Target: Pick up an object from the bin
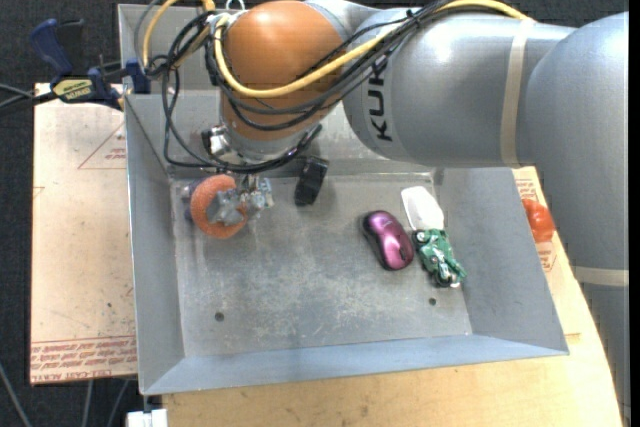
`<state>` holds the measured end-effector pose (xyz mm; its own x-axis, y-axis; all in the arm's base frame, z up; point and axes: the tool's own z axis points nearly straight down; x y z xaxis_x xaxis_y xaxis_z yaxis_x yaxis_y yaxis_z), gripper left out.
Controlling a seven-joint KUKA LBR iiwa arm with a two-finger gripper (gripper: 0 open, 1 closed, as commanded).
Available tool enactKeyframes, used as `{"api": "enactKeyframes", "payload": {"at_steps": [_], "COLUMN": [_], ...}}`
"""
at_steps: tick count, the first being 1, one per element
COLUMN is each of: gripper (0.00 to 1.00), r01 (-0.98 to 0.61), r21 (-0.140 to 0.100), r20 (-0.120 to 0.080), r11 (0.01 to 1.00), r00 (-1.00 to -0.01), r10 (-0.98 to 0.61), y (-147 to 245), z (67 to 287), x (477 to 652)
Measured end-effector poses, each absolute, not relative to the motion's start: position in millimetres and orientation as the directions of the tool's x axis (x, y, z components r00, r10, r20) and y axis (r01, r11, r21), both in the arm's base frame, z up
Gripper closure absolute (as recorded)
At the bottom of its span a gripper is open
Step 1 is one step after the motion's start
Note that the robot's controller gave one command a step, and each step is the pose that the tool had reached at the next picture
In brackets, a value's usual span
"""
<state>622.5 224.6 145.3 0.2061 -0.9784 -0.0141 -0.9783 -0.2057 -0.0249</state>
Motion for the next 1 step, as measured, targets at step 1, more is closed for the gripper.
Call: {"api": "enactKeyframes", "payload": {"at_steps": [1], "gripper": [1.0], "r01": [-0.982], "r21": [-0.018], "r20": [-0.016], "r11": [-0.187], "r00": [0.187], "r10": [-0.982], "y": [224.1], "z": [177.2], "x": [616.1]}}
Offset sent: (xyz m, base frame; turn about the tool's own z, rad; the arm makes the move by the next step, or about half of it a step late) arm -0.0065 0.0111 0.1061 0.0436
